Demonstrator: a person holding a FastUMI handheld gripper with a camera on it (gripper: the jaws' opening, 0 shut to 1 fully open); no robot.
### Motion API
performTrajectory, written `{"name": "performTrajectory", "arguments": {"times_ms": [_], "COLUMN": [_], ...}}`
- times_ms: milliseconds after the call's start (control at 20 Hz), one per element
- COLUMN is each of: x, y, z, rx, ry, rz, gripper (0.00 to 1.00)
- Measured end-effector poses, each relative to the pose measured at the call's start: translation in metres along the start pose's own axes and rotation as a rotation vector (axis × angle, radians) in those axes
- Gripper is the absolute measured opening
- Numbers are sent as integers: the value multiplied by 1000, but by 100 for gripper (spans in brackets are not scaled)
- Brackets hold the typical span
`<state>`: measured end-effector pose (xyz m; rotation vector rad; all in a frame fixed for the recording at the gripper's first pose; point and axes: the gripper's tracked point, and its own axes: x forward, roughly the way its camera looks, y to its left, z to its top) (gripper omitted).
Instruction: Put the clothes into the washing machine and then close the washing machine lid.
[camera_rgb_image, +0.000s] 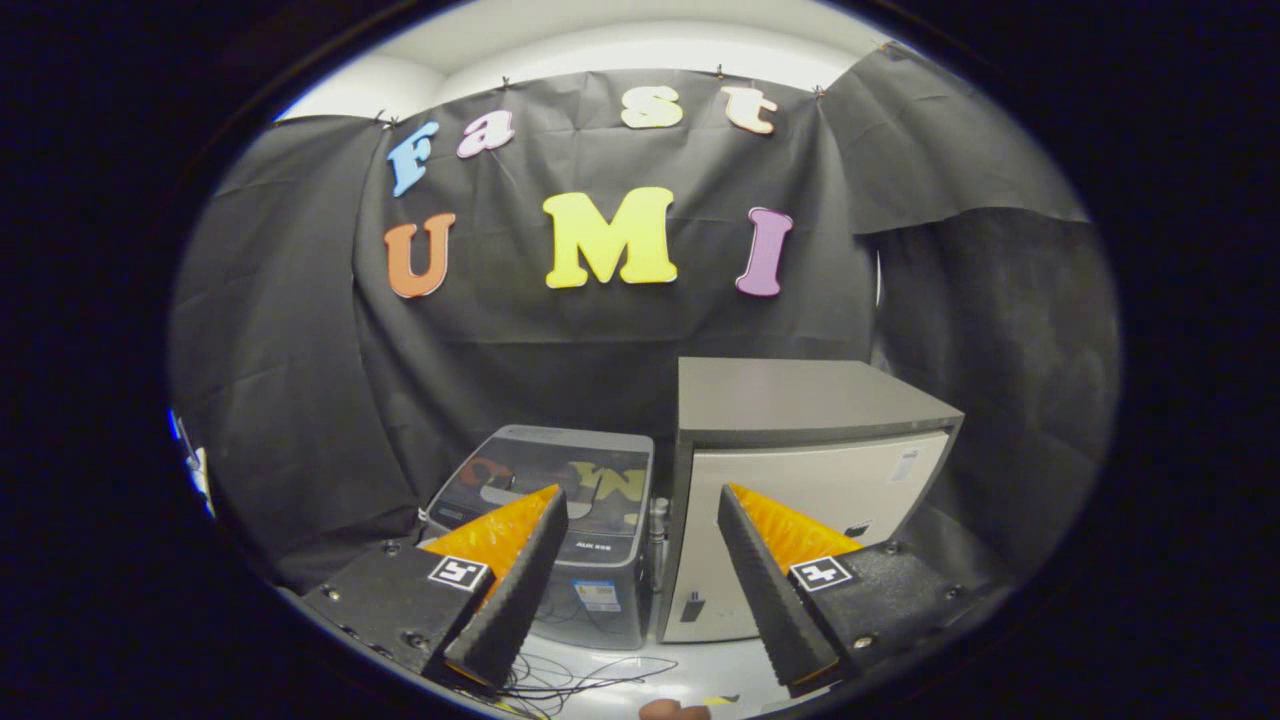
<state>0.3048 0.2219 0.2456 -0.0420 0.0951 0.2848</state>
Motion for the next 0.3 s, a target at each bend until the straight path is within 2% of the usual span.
{"name": "performTrajectory", "arguments": {"times_ms": [300], "x": [-11], "y": [-6], "z": [-8], "rx": [16], "ry": [-11], "rz": [24], "gripper": [95]}}
